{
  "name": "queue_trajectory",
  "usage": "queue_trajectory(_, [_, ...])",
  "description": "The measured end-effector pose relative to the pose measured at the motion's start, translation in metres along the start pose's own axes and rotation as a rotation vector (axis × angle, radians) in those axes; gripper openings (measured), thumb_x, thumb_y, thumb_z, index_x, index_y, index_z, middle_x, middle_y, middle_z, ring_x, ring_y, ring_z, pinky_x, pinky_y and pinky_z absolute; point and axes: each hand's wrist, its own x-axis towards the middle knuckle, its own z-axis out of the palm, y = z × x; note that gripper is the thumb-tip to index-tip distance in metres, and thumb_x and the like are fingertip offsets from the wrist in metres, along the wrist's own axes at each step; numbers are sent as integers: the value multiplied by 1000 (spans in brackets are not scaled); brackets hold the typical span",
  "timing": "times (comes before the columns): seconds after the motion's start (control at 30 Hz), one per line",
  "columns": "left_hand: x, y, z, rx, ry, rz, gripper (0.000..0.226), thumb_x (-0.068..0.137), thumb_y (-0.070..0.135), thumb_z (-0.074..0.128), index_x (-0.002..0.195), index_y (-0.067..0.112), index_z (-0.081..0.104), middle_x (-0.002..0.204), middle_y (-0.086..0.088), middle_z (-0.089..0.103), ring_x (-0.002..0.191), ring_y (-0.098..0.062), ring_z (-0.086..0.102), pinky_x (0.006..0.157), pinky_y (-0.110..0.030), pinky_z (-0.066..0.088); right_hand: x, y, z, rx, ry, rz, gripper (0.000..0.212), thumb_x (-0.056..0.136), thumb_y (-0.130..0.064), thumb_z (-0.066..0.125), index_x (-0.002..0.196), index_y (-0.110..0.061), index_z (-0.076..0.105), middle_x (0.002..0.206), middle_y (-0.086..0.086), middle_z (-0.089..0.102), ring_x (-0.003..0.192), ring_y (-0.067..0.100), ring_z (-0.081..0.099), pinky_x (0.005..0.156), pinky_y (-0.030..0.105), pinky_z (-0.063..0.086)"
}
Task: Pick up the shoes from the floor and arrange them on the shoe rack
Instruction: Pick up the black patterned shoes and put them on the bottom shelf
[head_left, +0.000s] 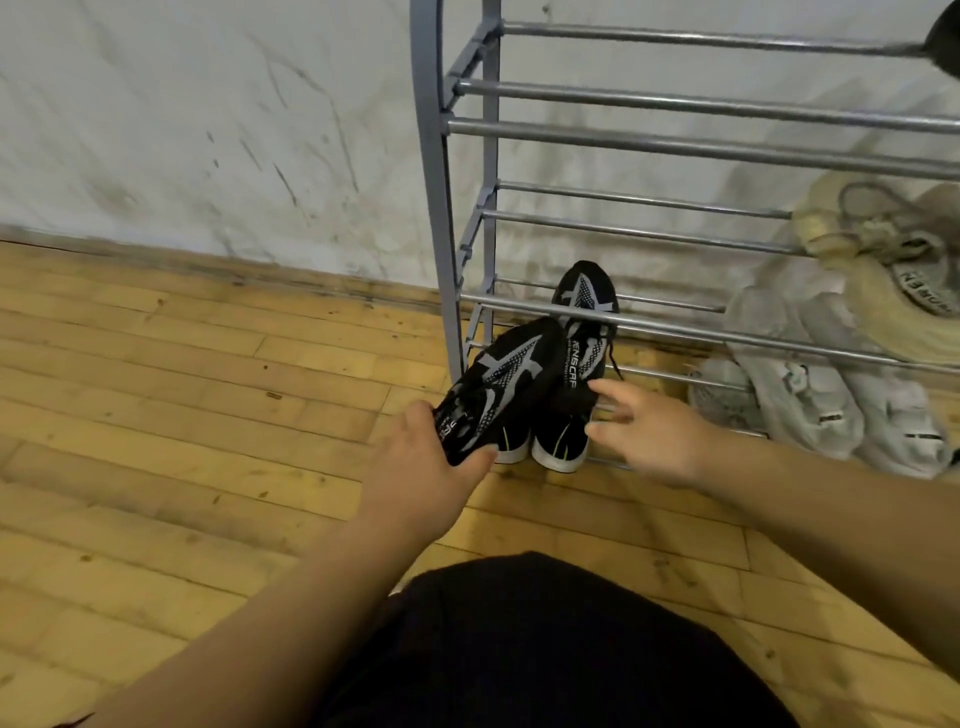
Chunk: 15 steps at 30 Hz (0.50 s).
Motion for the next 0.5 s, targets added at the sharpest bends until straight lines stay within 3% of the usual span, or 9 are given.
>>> queue_trajectory(0.1, [20,15,11,-6,61,-43,68,84,72,62,122,18,45,114,-1,49,102,-21,50,83,-40,49,20,-2,16,95,105,-6,71,99,-43,62,160,-39,25,161,1,39,131,23,53,96,32,48])
queue_trajectory(0.23, [47,28,32,-149,83,-125,80,78,75,64,129,17,43,123,-3,52,117,-28,52,97,-49,50,41,-2,31,14,245,-5,76,95,-50,62,159,-44,21,159,2,36,142,28,40,116,44,39])
queue_trajectory(0.37, [52,12,49,-338,-5,-50,95,74,65,75,150,33,28,139,3,47,130,-22,50,106,-48,49,51,1,36,36,242,7,72,99,-47,60,159,-45,21,160,0,38,141,26,45,114,41,41])
queue_trajectory(0.5, [41,-6,56,-522,-146,44,95,80,50,79,154,56,20,146,17,49,134,-6,49,111,-36,45,49,7,35,32,264,-36,72,101,-42,60,161,-40,22,161,-3,38,145,23,40,113,35,35])
